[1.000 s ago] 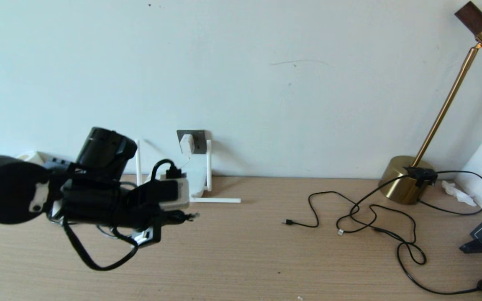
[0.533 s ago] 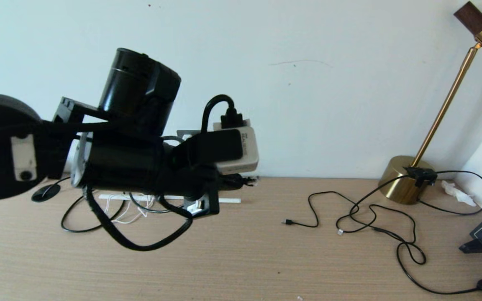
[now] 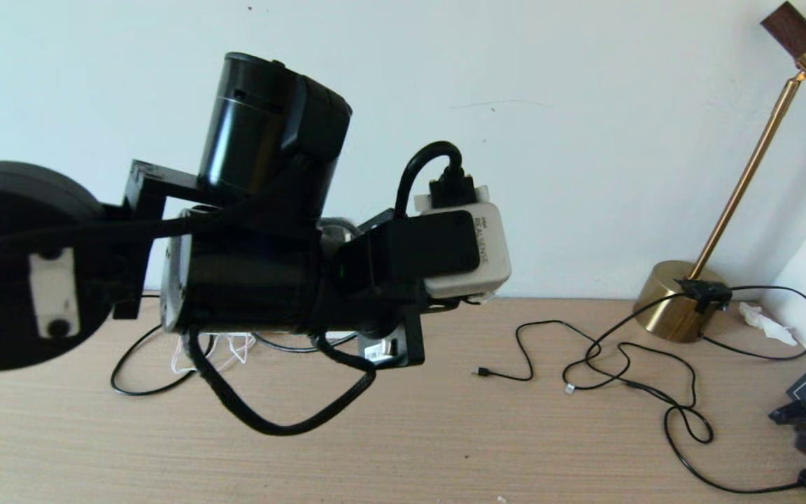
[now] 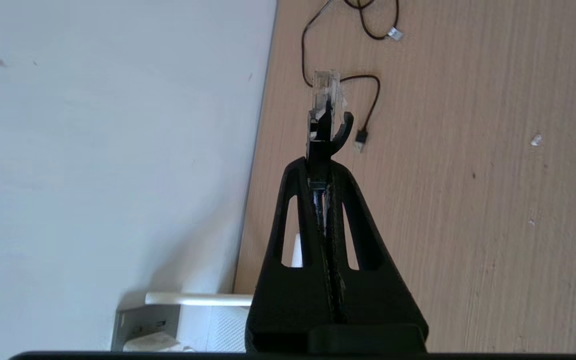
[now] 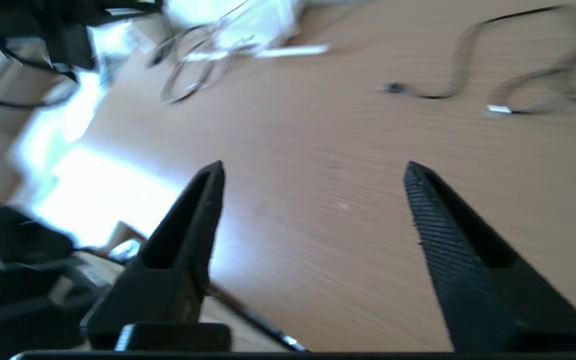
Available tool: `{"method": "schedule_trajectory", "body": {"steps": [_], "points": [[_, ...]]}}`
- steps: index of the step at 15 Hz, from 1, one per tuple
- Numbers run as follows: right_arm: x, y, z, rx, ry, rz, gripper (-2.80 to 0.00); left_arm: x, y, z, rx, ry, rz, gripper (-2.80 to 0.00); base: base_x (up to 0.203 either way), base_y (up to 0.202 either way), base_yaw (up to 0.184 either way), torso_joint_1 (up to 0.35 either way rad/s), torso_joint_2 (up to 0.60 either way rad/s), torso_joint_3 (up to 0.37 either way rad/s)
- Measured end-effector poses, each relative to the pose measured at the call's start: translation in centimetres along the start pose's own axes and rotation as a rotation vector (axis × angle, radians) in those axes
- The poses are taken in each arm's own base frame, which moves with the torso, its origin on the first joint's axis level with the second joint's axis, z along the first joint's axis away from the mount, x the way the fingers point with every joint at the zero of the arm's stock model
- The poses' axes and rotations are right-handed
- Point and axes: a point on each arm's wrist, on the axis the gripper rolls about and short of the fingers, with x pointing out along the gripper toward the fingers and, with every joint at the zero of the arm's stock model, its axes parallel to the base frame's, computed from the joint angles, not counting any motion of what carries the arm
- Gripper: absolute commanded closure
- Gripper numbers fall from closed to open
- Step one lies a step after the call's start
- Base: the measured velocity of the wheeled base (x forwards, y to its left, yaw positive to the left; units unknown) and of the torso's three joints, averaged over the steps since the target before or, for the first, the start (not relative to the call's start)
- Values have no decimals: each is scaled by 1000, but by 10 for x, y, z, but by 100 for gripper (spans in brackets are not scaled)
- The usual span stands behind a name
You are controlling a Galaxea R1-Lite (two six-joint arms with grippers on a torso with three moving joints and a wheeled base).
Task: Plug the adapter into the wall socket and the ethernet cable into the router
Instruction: Hand it to the other hand
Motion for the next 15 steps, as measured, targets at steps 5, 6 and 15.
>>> {"method": "schedule_trajectory", "body": {"steps": [5, 6, 15], "points": [[86, 5, 48, 20, 129, 171, -280, 13, -7, 9, 16, -37, -8, 0, 0, 0, 0, 0, 0, 0], [102, 7, 50, 8, 123, 183, -280, 17, -9, 10, 18, -38, -16, 0, 0, 0, 0, 0, 0, 0], [162, 14, 42, 19, 150, 190, -280, 40, -15, 18, 34, -51, -38, 0, 0, 0, 0, 0, 0, 0]]}}
